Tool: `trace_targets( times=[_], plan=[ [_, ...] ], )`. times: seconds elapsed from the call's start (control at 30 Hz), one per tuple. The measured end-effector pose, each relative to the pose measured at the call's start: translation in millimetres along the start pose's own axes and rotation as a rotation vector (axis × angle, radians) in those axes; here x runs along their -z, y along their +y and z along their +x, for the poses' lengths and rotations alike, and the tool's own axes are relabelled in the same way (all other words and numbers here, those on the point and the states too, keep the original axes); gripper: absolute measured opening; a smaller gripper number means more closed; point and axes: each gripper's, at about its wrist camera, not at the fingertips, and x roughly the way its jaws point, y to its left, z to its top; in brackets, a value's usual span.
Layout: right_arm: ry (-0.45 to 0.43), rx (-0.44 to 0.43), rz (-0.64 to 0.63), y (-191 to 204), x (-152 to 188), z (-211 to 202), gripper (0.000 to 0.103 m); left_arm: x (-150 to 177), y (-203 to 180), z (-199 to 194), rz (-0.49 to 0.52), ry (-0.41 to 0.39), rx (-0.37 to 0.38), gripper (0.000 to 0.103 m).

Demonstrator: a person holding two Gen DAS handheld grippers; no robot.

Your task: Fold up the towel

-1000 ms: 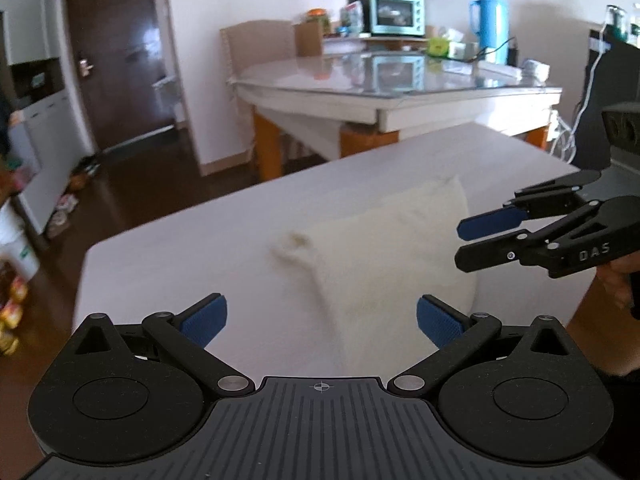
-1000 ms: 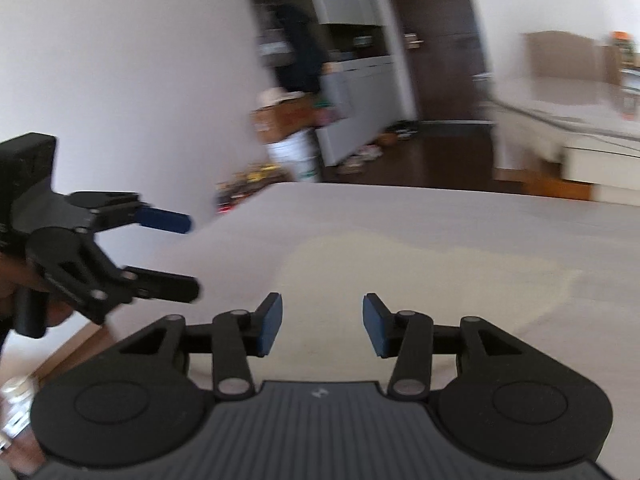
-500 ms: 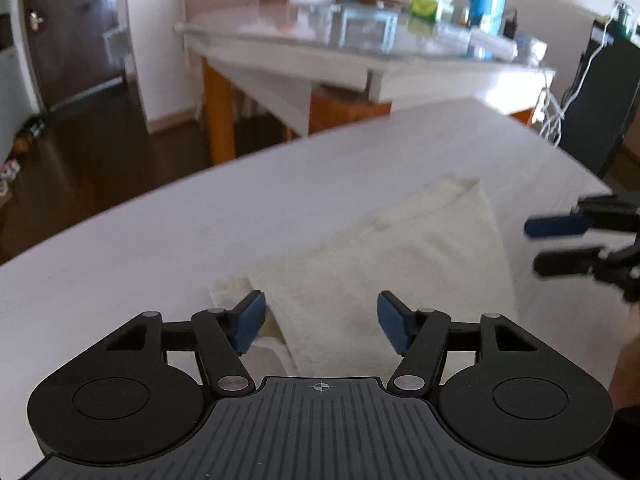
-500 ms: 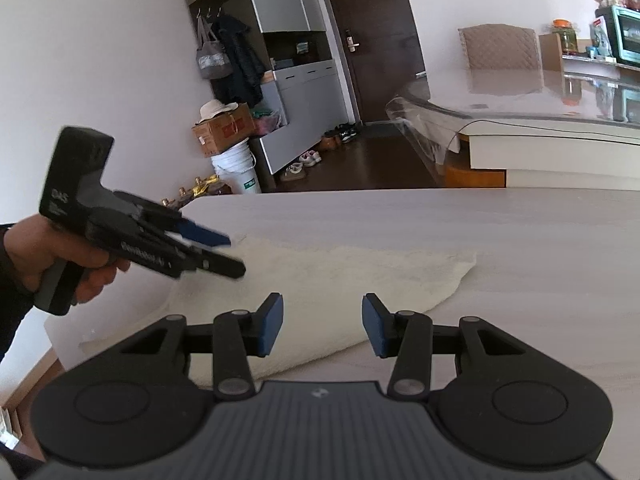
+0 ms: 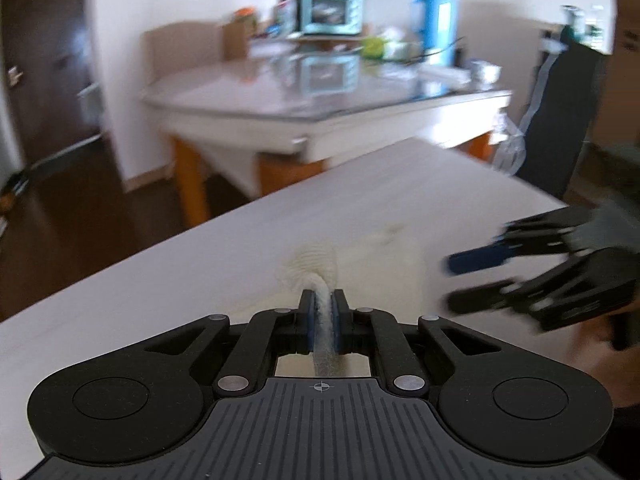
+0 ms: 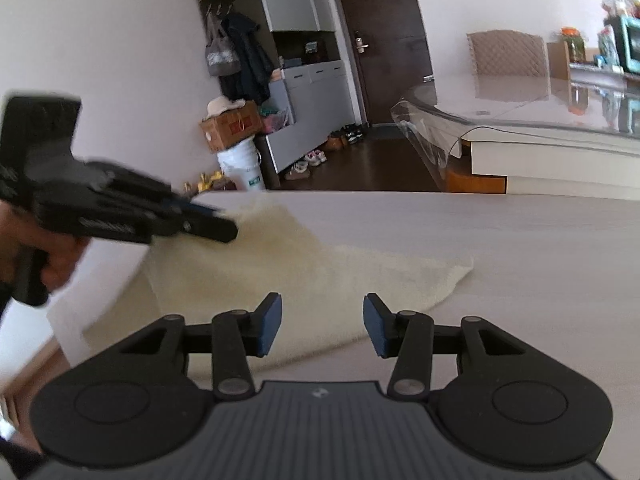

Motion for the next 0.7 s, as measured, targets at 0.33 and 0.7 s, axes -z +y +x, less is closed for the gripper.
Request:
trace_targets(
  times=[0.33, 0.7],
  plan=[
    [0.048, -0.001, -0.244, 27, 35, -35, 0.07, 35, -73, 0, 0.096, 0.052, 0.196, 0.018],
    [0.074, -0.089, -0.471, 54, 55, -62, 0.07, 59, -68, -27, 0.073, 0.058, 0.178, 0.054]
  ],
)
